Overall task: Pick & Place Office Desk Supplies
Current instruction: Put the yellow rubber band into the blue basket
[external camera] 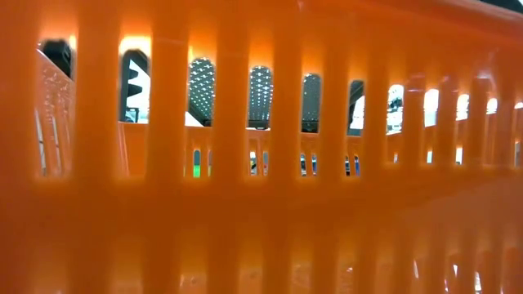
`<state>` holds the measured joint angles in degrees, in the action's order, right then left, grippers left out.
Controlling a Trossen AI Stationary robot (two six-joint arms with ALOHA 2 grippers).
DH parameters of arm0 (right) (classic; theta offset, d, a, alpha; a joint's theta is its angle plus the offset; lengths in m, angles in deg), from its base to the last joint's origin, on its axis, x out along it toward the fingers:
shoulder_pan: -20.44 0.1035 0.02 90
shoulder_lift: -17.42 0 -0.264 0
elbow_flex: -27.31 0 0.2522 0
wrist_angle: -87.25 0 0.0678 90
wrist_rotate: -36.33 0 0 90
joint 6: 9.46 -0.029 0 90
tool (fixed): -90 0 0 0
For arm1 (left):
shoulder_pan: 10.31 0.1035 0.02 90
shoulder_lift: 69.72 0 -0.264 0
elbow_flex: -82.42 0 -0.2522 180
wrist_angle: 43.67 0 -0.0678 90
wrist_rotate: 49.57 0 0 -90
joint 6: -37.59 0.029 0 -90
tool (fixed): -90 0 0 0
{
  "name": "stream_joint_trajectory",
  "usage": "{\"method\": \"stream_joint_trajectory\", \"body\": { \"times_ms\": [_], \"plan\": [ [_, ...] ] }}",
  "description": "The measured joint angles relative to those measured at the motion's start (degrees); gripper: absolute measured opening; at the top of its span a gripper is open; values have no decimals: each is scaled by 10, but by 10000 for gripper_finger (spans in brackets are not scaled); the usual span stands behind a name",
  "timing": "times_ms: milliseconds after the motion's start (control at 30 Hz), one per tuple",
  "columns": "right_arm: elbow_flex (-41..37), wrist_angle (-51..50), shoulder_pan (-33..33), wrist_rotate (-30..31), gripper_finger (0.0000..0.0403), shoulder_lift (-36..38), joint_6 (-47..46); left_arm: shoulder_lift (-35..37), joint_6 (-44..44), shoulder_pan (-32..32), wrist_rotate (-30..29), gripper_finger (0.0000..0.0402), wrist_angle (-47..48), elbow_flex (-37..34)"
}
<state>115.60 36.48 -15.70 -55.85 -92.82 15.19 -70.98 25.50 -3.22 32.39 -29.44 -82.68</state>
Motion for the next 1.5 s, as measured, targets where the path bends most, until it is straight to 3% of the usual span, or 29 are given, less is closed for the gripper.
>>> {"method": "stream_joint_trajectory", "body": {
  "times_ms": [800,1500],
  "plan": [
    [0,-3,3,-17,182,-46,15,0,0,0,1,212,0,0],
    [-1,3,3,-12,12,-47,-5,0,0,0,1,212,0,0]
  ]
}}
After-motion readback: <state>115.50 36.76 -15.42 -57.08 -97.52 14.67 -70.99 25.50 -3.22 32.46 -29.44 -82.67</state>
